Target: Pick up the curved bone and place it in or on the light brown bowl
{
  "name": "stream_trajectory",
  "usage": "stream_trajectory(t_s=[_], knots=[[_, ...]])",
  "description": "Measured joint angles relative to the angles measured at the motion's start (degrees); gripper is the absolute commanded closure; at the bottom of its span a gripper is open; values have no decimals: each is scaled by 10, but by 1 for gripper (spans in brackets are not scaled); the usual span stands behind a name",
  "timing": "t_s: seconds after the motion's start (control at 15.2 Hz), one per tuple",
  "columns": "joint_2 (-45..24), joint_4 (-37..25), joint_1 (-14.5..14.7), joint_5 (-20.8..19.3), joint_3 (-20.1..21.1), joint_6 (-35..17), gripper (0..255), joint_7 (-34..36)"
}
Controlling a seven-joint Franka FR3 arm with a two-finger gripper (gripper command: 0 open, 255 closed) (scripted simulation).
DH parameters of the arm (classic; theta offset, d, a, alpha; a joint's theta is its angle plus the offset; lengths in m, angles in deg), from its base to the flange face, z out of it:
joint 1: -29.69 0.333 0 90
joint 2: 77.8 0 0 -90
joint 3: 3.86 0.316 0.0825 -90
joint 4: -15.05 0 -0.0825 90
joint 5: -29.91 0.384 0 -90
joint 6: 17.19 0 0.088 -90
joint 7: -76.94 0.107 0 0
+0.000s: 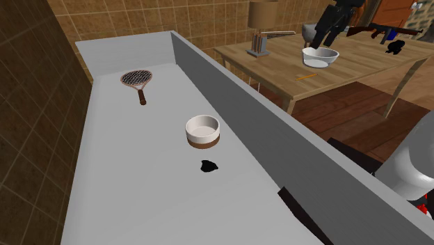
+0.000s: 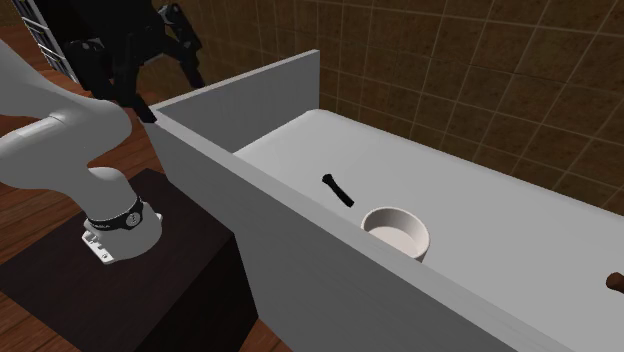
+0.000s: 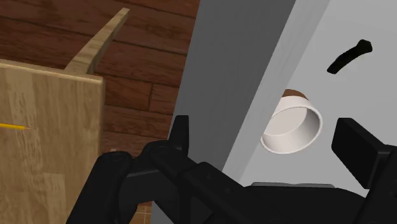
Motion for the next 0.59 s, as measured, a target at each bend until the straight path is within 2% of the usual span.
stream_trajectory(t_s=[0.2,0.59], knots=[[-1,17,2,8,12,-16,0,15],[-21,80,13,44,69,-93,0,84]])
